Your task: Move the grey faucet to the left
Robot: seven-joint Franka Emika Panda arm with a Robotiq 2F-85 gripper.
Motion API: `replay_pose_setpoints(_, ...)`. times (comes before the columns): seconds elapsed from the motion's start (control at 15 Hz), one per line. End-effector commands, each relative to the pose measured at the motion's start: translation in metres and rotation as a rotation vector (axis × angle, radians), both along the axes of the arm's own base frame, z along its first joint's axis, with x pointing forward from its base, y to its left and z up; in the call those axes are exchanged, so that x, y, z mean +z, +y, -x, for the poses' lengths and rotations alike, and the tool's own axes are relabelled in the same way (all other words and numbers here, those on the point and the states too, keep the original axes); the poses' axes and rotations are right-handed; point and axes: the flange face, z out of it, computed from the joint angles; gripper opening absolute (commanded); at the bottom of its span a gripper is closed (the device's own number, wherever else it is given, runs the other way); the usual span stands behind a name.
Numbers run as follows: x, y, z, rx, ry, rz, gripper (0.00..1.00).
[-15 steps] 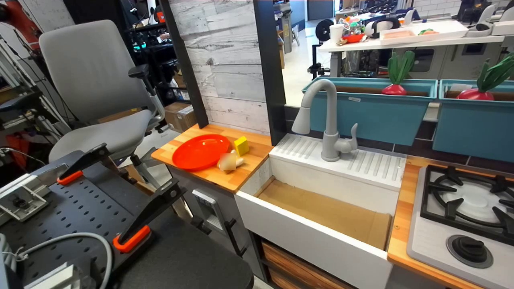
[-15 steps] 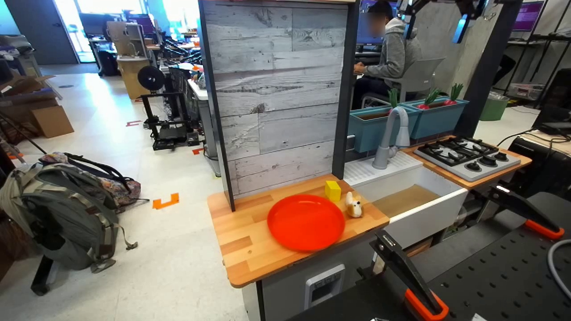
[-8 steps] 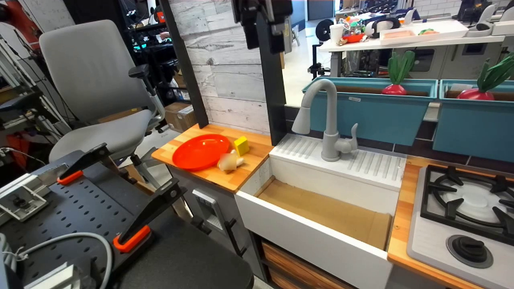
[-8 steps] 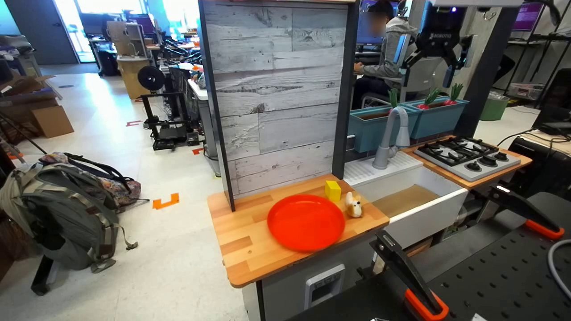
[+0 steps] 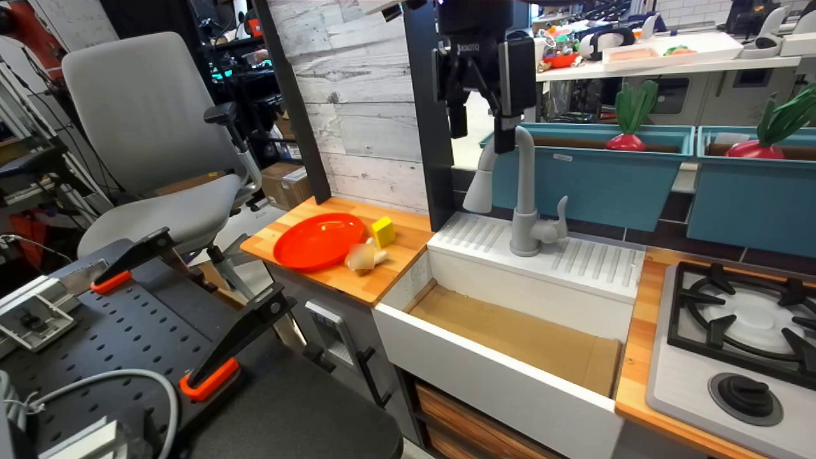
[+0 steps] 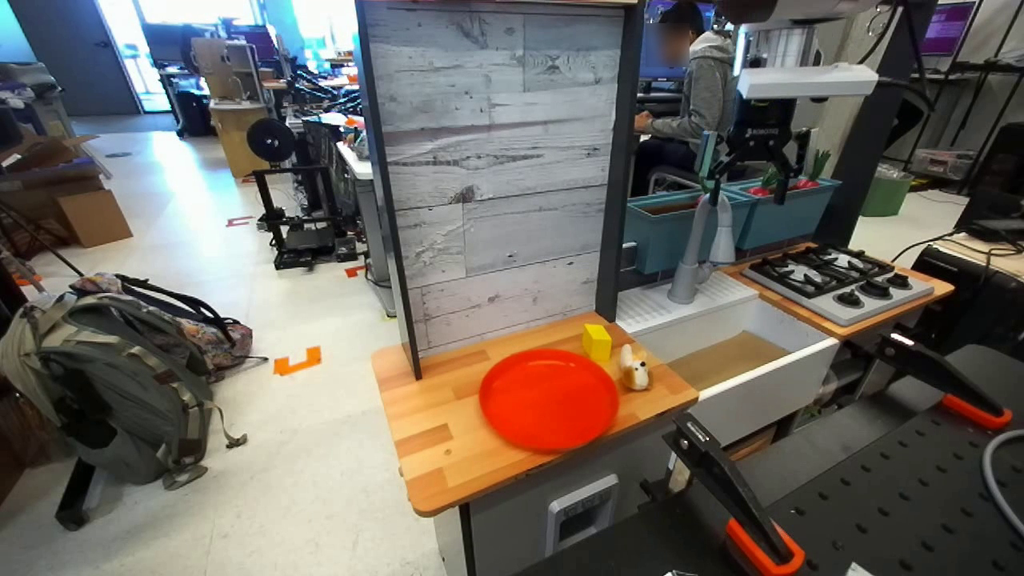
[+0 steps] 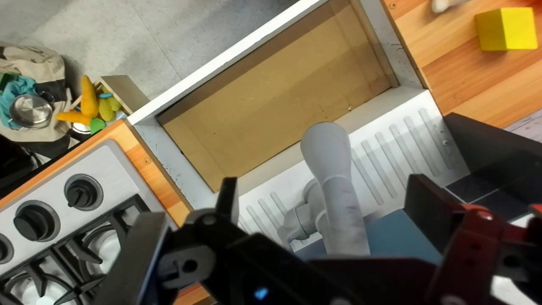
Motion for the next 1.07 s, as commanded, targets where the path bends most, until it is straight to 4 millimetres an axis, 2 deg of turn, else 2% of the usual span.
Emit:
replay_pose_setpoints(0.0,-0.019,-0.012,-0.020,0.011,0.047,-0.003,1.00)
replay_pose_setpoints(0.13,-0.029,-0.015,-0.024,0.014,0.064,-0.014,1.00)
replay_pose_setpoints(0.27,-0.036,-0.017,-0.028,0.019,0.078,-0.015,0.74)
replay_pose_setpoints(0.6,-0.044,-0.022,-0.036,0.028,0.085,-0.013,0.34)
replay_pose_setpoints(0.87,-0.046,-0.012,-0.040,0.042,0.098,-0.032,0.07)
replay_pose_setpoints(0.93,-0.046,-0.010,-0.041,0.031,0.087,-0.043,0.03)
replay_pose_setpoints(1.0,-0.048,-0.009,-0.041,0.026,0.083,-0.055,0.06)
